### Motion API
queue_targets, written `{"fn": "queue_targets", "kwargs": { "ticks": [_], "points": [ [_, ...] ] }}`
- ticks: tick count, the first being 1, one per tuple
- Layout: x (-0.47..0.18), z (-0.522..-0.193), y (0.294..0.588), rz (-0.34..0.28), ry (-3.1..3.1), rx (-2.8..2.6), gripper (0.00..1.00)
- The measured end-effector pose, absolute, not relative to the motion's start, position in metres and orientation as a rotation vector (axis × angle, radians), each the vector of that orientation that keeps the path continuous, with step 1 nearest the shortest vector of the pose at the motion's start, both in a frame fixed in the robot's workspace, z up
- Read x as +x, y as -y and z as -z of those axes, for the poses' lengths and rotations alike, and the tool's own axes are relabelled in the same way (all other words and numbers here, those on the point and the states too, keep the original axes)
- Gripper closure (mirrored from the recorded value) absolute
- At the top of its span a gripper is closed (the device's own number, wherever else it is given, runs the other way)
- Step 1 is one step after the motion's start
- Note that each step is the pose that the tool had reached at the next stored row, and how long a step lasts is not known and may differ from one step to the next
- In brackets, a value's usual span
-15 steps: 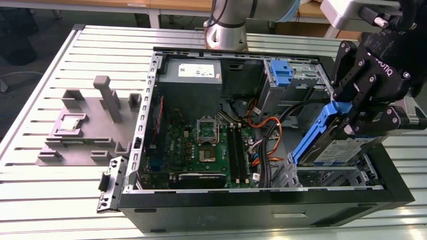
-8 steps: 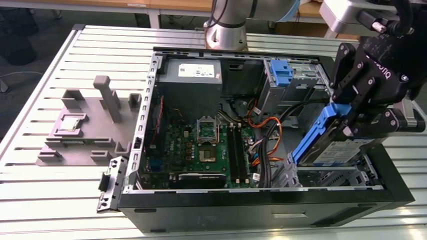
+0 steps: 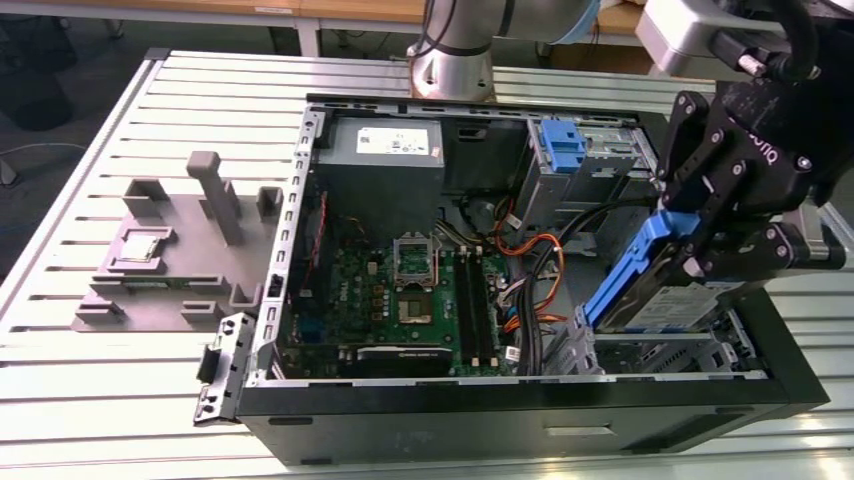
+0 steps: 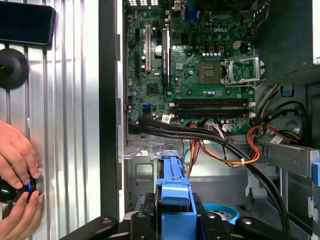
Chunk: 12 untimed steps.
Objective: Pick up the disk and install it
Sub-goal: 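Insert the disk into the insertion slot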
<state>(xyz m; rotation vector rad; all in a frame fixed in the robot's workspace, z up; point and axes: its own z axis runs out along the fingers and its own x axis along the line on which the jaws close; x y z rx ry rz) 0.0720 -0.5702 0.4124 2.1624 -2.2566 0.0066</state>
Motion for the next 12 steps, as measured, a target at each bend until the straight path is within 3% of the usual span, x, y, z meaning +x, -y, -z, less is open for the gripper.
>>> {"fn": "queue_targets", "kwargs": {
  "ticks": [12],
  "points": [
    [0.0722,-0.4057,0.5716,-0.006,2.257,2.162,0.63]
  ]
}}
